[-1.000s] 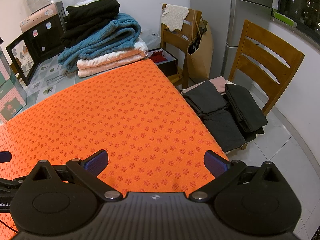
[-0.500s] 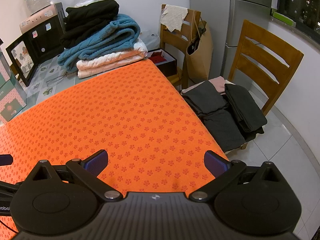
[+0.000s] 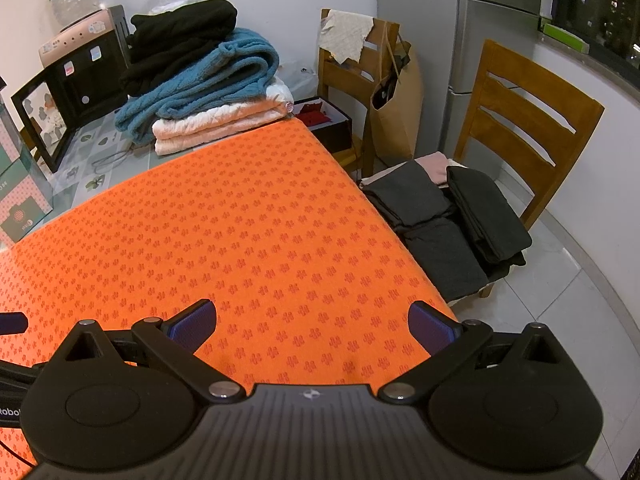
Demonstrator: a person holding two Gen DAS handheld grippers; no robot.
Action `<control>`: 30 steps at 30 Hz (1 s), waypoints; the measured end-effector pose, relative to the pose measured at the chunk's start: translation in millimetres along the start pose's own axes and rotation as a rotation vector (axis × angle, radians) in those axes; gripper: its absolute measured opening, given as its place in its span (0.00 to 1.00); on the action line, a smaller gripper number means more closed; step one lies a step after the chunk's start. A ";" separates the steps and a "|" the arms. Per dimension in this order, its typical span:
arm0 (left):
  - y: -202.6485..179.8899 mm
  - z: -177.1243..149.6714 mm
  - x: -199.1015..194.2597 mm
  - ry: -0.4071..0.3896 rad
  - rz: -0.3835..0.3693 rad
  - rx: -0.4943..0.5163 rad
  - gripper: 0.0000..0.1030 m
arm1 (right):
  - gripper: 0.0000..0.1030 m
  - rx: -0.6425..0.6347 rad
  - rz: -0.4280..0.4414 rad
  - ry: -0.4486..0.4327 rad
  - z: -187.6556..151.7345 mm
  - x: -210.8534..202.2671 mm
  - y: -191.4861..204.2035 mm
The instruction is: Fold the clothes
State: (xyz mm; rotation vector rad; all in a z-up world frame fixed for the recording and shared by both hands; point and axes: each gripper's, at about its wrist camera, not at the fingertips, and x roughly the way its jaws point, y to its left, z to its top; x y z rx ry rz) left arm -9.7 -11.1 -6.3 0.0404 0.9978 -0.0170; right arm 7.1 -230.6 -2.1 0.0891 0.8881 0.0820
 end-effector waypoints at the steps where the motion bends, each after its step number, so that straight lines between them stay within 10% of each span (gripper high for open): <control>1: -0.4 0.4 -0.1 0.000 0.000 0.002 1.00 | 1.00 0.001 -0.002 0.000 -0.4 -0.3 -0.4; 30: 1.8 4.5 6.0 -0.012 -0.028 0.042 1.00 | 1.00 0.018 -0.089 -0.005 -7.3 -14.1 -1.0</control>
